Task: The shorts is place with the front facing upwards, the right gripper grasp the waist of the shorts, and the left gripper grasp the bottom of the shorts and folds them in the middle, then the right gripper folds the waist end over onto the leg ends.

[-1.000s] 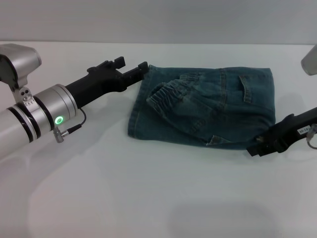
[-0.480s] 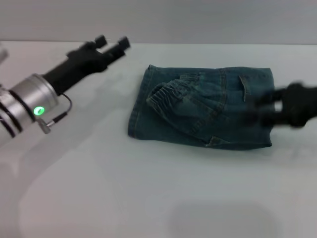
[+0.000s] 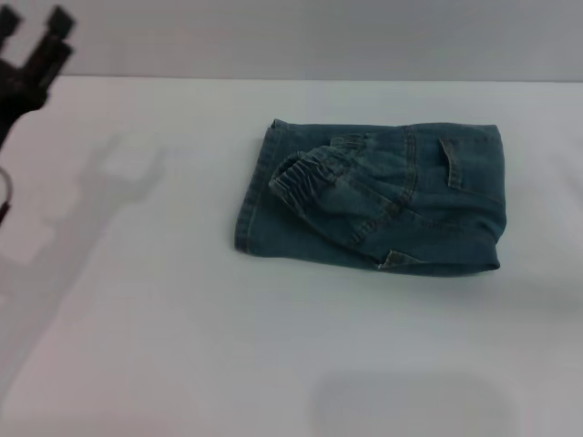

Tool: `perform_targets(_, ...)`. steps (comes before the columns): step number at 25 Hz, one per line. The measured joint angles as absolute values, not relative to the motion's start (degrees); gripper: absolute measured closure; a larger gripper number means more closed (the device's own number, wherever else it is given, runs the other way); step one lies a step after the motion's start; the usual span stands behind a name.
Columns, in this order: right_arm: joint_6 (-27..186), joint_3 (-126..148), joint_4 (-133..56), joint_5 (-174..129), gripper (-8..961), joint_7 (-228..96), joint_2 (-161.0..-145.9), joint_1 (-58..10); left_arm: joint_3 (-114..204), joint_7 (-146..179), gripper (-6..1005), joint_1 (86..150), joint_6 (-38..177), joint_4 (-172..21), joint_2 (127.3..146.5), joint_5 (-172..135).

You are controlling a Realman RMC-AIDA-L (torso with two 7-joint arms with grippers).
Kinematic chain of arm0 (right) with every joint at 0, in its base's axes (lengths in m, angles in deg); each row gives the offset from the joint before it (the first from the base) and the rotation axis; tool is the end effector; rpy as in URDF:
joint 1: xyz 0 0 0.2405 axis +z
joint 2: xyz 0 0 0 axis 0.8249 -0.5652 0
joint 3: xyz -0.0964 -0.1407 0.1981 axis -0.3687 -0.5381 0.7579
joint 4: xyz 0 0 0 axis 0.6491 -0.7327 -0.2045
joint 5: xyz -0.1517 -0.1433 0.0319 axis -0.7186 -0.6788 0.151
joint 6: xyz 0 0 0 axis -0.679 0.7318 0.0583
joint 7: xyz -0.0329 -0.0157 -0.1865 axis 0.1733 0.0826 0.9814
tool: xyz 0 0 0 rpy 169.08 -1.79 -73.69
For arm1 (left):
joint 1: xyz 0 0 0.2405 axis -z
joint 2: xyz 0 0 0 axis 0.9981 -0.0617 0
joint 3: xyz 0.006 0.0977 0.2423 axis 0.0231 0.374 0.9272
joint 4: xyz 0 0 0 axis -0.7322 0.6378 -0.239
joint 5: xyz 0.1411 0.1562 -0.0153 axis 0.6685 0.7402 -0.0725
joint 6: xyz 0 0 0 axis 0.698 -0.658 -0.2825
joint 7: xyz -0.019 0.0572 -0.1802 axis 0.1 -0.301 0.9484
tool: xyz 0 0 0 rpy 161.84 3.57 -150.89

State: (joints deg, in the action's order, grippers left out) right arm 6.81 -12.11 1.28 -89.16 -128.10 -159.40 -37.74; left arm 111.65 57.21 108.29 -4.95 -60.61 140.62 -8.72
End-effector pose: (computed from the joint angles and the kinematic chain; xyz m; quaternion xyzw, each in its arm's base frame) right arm 0.2996 0.3634 0.1000 -0.7750 0.1792 0.3858 0.4674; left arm -0.2705 0.3720 0.0356 -0.6735 -0.2084 -0.5192 0.4831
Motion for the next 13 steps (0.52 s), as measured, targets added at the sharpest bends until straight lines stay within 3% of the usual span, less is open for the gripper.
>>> perform_targets(13, 15.13, -7.26, -26.33, -51.67, 483, -79.92, -159.59, -32.49, 112.01, 41.43, 186, 105.75, -7.14, -65.77, 140.83, -16.05)
